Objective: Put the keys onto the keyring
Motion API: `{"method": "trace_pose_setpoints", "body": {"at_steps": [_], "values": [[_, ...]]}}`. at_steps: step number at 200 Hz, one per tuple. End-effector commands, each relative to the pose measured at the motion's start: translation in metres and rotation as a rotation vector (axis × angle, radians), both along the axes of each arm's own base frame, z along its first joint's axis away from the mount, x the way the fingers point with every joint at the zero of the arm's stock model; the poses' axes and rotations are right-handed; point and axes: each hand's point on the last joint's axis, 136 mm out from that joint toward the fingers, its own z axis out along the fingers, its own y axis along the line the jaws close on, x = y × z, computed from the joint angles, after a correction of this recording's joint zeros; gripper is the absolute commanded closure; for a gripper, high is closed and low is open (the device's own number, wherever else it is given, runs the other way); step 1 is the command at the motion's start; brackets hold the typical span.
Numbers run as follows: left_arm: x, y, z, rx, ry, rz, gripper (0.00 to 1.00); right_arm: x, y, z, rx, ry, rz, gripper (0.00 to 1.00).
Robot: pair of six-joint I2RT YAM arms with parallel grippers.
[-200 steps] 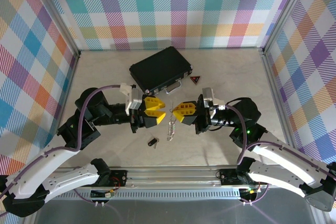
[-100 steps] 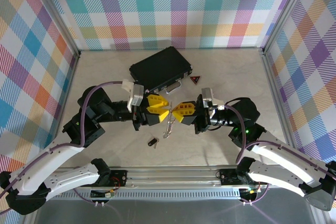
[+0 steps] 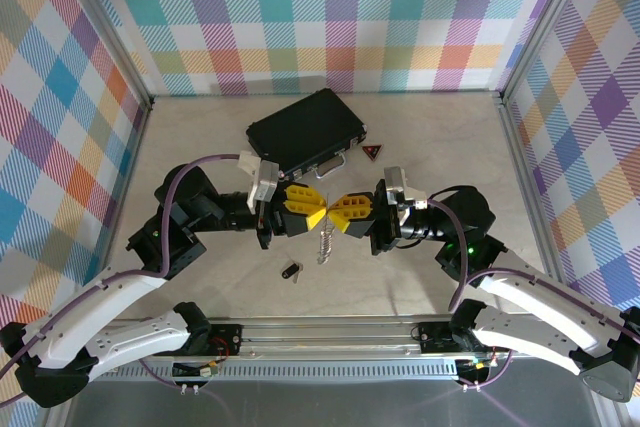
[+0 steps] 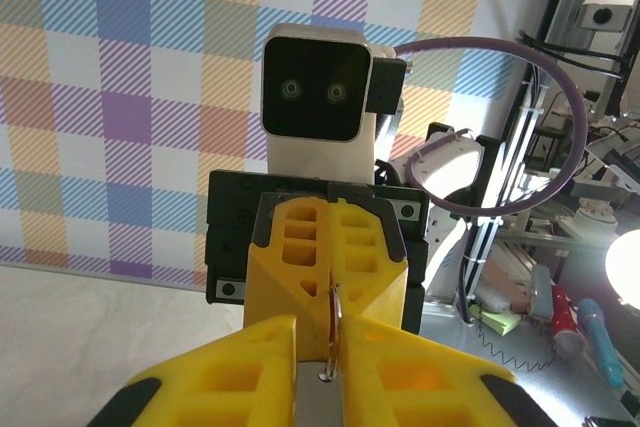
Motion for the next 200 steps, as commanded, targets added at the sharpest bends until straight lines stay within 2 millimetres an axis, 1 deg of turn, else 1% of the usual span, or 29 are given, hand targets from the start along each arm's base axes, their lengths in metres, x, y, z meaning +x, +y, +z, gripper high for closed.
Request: {"method": "trace_pose_setpoints", "body": {"at_steps": [1, 60, 94, 130, 183, 200], "values": [[0.001, 0.000, 0.002, -0.017, -0.011, -0.005, 0.83, -0.008, -0.004, 0.012, 0.049, -0.049, 0.020, 1.00], [0.000, -0.002, -0.001, -0.010, -0.006, -0.019, 0.85, -0.007, -0.004, 0.012, 0.054, -0.050, 0.014, 1.00], [0.000, -0.003, -0.003, -0.013, 0.000, -0.024, 0.89, -0.007, -0.004, 0.012, 0.055, -0.047, 0.018, 1.00], [0.001, -0.005, -0.007, -0.002, 0.007, -0.030, 1.00, -0.007, -0.004, 0.013, 0.055, -0.048, 0.015, 1.00], [-0.001, -0.003, -0.006, 0.011, -0.018, -0.033, 1.00, -0.005, -0.002, 0.010, 0.025, -0.032, 0.008, 1.00], [-0.002, -0.001, -0.009, 0.046, -0.044, -0.022, 1.00, -0.005, -0.003, 0.005, -0.023, -0.031, -0.005, 0.90]]}}
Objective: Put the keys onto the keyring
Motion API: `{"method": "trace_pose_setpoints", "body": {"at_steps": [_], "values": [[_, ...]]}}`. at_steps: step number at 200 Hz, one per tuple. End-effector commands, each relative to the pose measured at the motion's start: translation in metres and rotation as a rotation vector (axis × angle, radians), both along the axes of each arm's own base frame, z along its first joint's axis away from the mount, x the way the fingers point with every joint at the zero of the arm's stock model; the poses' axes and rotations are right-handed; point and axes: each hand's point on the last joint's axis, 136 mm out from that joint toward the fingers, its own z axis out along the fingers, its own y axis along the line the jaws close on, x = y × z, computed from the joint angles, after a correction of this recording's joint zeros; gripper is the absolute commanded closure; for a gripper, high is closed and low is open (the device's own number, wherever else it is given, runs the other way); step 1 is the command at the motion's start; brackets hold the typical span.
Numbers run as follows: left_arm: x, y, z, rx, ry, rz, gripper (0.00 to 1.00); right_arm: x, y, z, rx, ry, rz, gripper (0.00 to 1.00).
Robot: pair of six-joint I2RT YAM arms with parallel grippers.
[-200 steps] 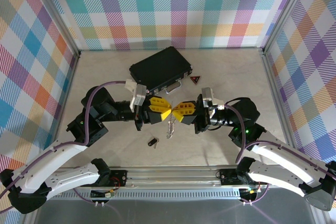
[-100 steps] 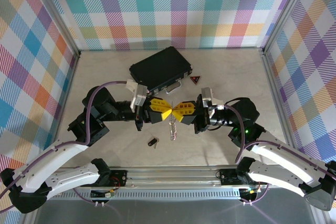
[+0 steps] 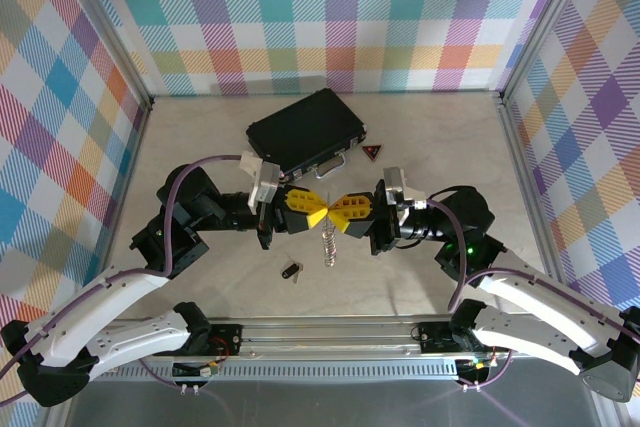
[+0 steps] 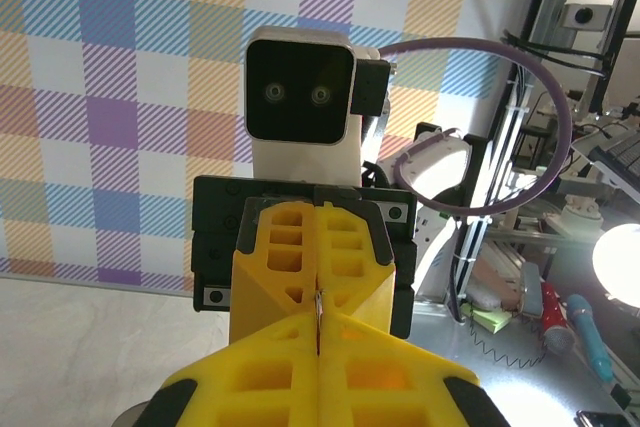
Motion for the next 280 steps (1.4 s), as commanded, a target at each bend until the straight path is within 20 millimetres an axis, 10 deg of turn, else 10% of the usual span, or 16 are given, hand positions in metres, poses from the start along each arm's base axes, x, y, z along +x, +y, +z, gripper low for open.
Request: {"method": "trace_pose_setpoints", "body": {"at_steps": [1, 167, 280], "values": [[0.000, 0.002, -0.006, 0.051, -0.029, 0.009, 1.00, -0.006, -0.004, 0.009, -0.016, -0.040, -0.003, 0.89], [0.001, 0.004, -0.028, 0.232, -0.094, 0.012, 1.00, -0.004, -0.008, -0.028, -0.339, -0.048, -0.054, 0.63], [-0.001, 0.004, -0.027, 0.229, -0.092, -0.002, 1.00, 0.000, 0.000, -0.031, -0.348, -0.042, -0.044, 0.94]]}}
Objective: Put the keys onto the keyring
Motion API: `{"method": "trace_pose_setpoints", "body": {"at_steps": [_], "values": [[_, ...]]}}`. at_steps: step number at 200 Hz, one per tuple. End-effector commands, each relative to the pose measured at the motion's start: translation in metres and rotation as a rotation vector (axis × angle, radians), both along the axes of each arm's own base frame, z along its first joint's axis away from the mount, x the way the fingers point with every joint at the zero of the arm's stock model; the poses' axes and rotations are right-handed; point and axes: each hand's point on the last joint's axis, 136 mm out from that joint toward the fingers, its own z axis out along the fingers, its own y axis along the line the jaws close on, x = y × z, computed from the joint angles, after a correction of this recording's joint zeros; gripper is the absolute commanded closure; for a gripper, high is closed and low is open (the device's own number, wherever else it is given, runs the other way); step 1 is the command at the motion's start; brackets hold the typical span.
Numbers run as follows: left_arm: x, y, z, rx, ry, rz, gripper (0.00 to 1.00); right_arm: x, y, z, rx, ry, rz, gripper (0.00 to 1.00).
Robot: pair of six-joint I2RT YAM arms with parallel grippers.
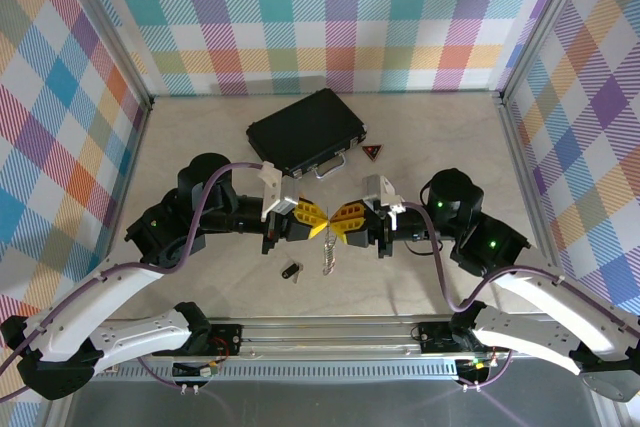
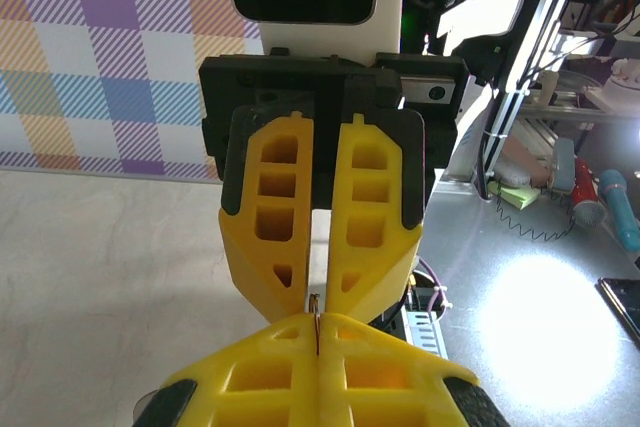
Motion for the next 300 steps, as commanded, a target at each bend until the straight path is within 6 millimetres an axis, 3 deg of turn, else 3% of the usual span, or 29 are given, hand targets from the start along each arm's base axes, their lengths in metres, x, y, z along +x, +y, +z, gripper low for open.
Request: {"method": "trace_pose_setpoints", "body": {"at_steps": [1, 15, 31, 49, 81, 217, 279, 300], "values": [[-0.004, 0.003, 0.018, -0.039, -0.040, -0.014, 1.00, -0.004, 0.001, 0.016, 0.030, -0.039, 0.021, 0.94], [-0.004, 0.003, 0.017, -0.035, -0.037, -0.011, 1.00, -0.004, 0.001, 0.016, 0.030, -0.039, 0.019, 1.00], [0.000, 0.005, 0.014, -0.023, -0.033, 0.015, 1.00, -0.003, -0.001, 0.019, 0.038, -0.047, 0.006, 1.00], [0.003, 0.008, 0.006, 0.004, -0.032, 0.045, 0.83, -0.004, -0.003, 0.023, 0.057, -0.062, 0.001, 1.00], [0.002, 0.014, 0.002, 0.013, -0.029, 0.068, 0.74, -0.010, -0.003, 0.027, 0.094, -0.083, 0.036, 1.00], [-0.002, 0.007, 0.015, -0.069, -0.007, 0.025, 0.74, -0.013, 0.006, 0.024, 0.123, -0.076, 0.089, 1.00], [0.001, 0.005, 0.010, -0.058, 0.010, 0.034, 0.75, -0.013, 0.005, 0.027, 0.155, -0.089, 0.093, 1.00], [0.001, 0.005, 0.011, -0.062, 0.009, 0.031, 0.85, -0.014, 0.004, 0.025, 0.159, -0.092, 0.091, 1.00]]}}
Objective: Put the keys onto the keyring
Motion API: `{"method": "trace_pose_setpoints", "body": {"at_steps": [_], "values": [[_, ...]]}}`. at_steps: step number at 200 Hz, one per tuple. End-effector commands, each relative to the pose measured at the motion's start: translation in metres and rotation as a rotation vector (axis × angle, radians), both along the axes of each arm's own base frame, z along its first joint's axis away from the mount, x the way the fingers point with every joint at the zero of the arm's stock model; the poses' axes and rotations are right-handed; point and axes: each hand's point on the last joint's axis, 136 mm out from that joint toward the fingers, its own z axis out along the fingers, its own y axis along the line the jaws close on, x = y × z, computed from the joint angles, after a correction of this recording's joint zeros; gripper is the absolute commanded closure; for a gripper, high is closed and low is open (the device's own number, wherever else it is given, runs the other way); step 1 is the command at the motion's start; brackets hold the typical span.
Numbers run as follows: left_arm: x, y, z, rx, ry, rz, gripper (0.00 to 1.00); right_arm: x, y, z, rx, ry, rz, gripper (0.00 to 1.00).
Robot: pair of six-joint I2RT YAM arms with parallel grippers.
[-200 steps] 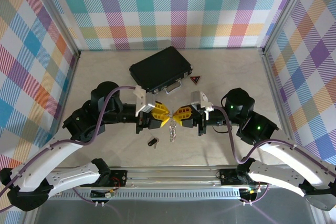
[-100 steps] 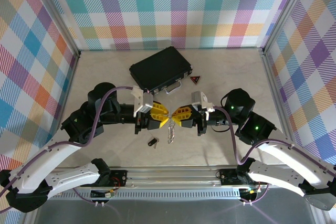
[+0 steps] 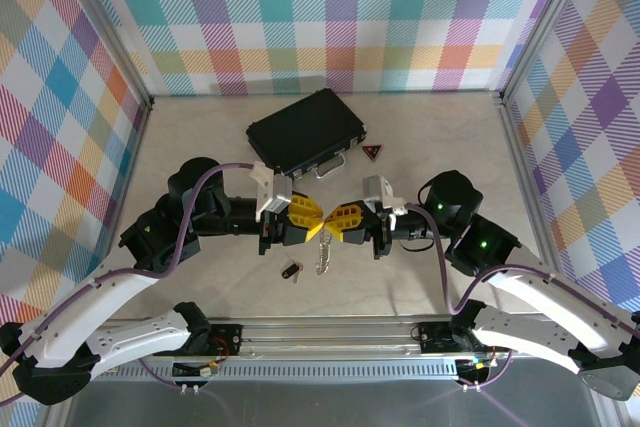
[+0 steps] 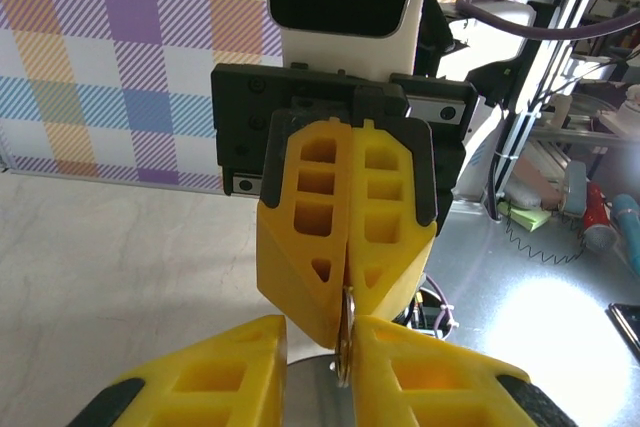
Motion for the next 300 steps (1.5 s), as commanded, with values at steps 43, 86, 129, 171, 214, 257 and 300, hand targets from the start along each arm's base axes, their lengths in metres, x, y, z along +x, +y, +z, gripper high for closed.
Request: {"method": "trace_pose_setpoints", "body": {"at_steps": [43, 86, 129, 171, 214, 257, 300], "values": [[0.001, -0.002, 0.002, -0.022, 0.003, -0.013, 0.98, -0.009, -0.003, 0.013, 0.066, -0.034, 0.034, 1.00], [0.001, -0.003, 0.008, -0.046, -0.007, -0.007, 0.71, -0.011, -0.005, 0.017, 0.099, -0.045, 0.039, 1.00], [0.001, -0.003, 0.008, -0.049, -0.003, -0.010, 0.81, -0.013, -0.005, 0.020, 0.123, -0.046, 0.048, 1.00], [0.002, -0.002, 0.009, -0.055, -0.006, 0.000, 0.83, -0.012, -0.006, 0.022, 0.151, -0.052, 0.043, 1.00], [0.003, -0.001, 0.009, -0.053, -0.006, 0.010, 0.75, -0.013, -0.006, 0.024, 0.162, -0.056, 0.047, 1.00], [0.002, 0.001, 0.009, -0.055, -0.008, 0.016, 0.79, -0.013, -0.005, 0.024, 0.157, -0.058, 0.051, 1.00], [0.002, 0.001, 0.008, -0.052, -0.004, 0.016, 0.74, -0.013, -0.007, 0.027, 0.166, -0.067, 0.047, 1.00]]}}
